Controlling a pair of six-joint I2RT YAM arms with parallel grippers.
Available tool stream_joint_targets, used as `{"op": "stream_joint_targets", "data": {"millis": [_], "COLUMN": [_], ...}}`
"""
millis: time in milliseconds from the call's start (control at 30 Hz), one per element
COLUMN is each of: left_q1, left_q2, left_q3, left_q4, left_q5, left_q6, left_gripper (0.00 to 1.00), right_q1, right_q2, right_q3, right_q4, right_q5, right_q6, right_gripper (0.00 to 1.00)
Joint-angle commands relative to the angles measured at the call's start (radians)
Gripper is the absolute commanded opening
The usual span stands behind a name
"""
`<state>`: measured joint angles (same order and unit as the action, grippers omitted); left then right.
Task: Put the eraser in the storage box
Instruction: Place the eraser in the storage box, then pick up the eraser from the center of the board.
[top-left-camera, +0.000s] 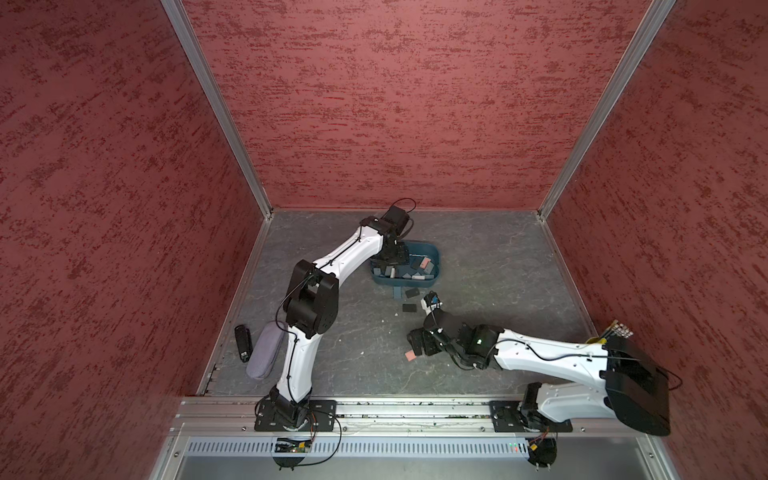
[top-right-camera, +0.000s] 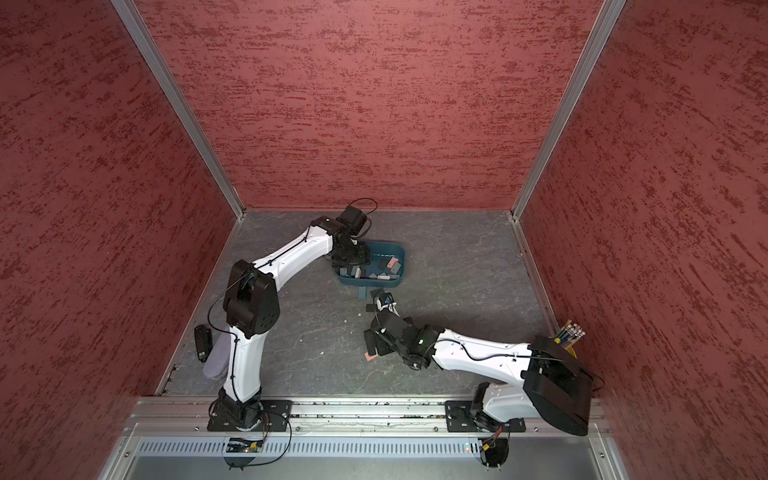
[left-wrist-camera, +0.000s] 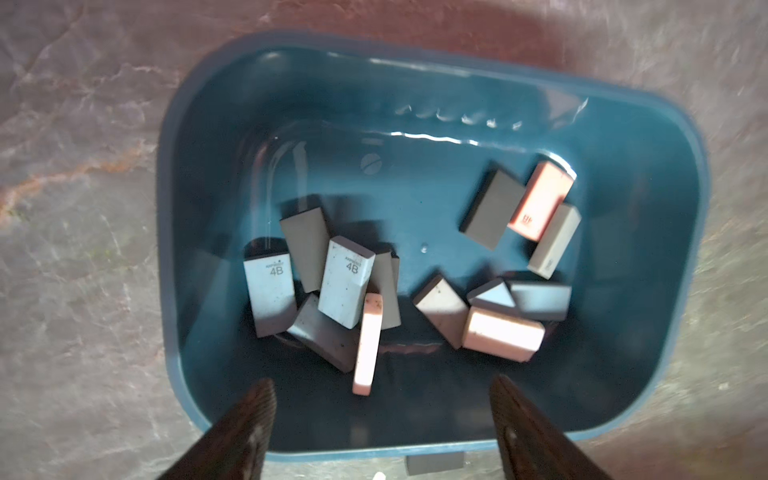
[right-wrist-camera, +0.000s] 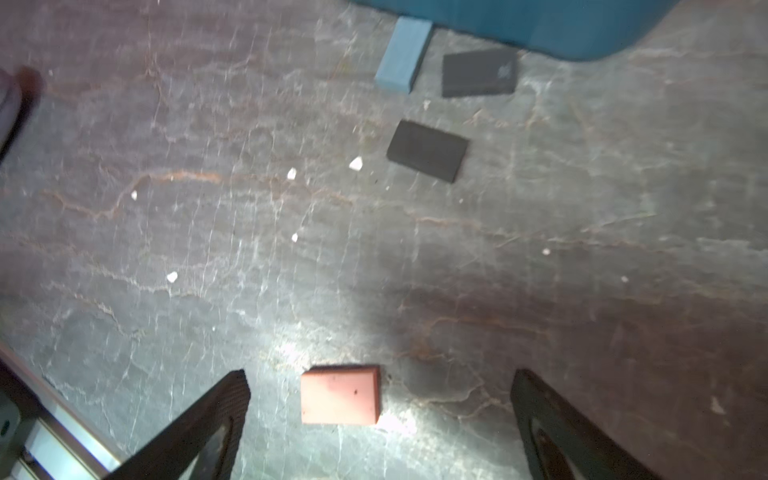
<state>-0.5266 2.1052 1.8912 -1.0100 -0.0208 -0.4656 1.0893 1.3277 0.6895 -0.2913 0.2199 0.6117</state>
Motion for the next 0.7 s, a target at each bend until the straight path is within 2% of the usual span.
{"op": "stream_joint_targets", "data": {"millis": [0, 100, 333, 533, 667], "left_q1": [0.013, 0.03, 0.093, 0.133, 0.142], "left_q2": [-0.104, -0.175, -0.321, -0.366, -0.362], "left_q3": [0.039, 0.024, -0.148, -0.305, -0.314], "left_q4": [-0.039, -0.062, -0.026, 0.067, 0.078], "left_q5": [0.011, 0.005, 0.011, 0.055, 0.081], "left_q6": [0.018, 0.022, 0.034, 0.022, 0.02], "left_gripper": [1.0, 1.0, 1.0, 1.0, 1.0], "right_q1": [0.025, 0.041, 0.092, 0.116, 0.124], "right_q2": [0.001, 0.007, 0.066, 0.103, 0.154], "right_q3": [0.02, 0.006, 0.019, 0.026, 0.052], "right_q4": [-0.034, -0.028, -0.067, -0.084, -0.086], "right_q5": [-0.009, -0.04, -0.045, -0.039, -0.038], "right_q6": [-0.003, -0.004, -0.007, 0.004, 0.002], "right_gripper": [0.99, 0.99, 0.99, 0.96, 0.93]}}
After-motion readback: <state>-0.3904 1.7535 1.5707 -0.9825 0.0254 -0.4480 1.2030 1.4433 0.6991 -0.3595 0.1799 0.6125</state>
